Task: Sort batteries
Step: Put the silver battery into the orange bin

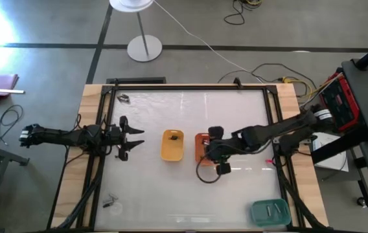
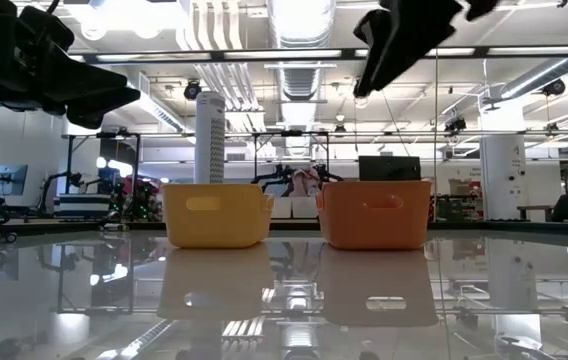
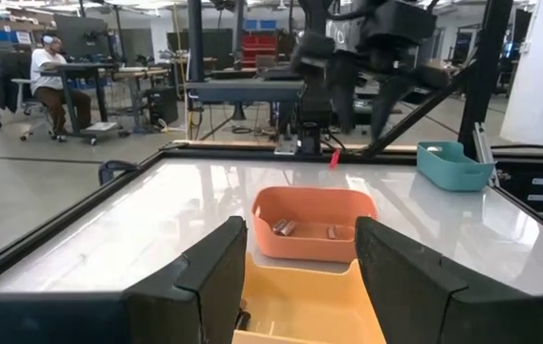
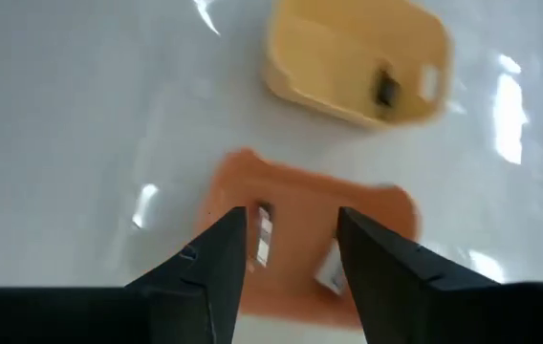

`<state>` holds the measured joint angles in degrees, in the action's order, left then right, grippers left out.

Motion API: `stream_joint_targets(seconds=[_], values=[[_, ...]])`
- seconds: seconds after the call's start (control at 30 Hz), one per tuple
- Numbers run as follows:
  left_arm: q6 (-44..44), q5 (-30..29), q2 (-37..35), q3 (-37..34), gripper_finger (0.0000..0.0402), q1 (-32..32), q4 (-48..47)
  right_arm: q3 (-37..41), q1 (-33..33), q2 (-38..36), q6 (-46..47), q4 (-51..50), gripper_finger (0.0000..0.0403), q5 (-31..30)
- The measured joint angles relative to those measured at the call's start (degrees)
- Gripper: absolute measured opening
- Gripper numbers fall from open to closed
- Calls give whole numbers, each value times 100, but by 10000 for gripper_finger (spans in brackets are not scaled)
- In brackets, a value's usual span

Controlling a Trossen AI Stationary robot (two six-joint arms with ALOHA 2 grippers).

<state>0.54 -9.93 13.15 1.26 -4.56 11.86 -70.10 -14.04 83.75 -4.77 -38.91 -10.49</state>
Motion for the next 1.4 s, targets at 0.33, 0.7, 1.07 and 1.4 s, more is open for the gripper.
stream_joint_targets(seconds=[0.33, 0.7, 1.07, 1.4], values=[[2, -327, 41, 0, 181, 0, 264, 1626, -122, -530, -84, 2064, 117, 1346], [1110, -302, 212, 2, 181, 7, 1254, 2139, -184, -657, -645, 3760, 79, 1352], [2475, 46, 260, 233, 181, -17, 764, 2106, -184, -648, 75, 4009, 53, 1350], [5099, 170, 1963, 2618, 139, -721, -5177, 2145, -178, -620, -68, 5292, 70, 993]])
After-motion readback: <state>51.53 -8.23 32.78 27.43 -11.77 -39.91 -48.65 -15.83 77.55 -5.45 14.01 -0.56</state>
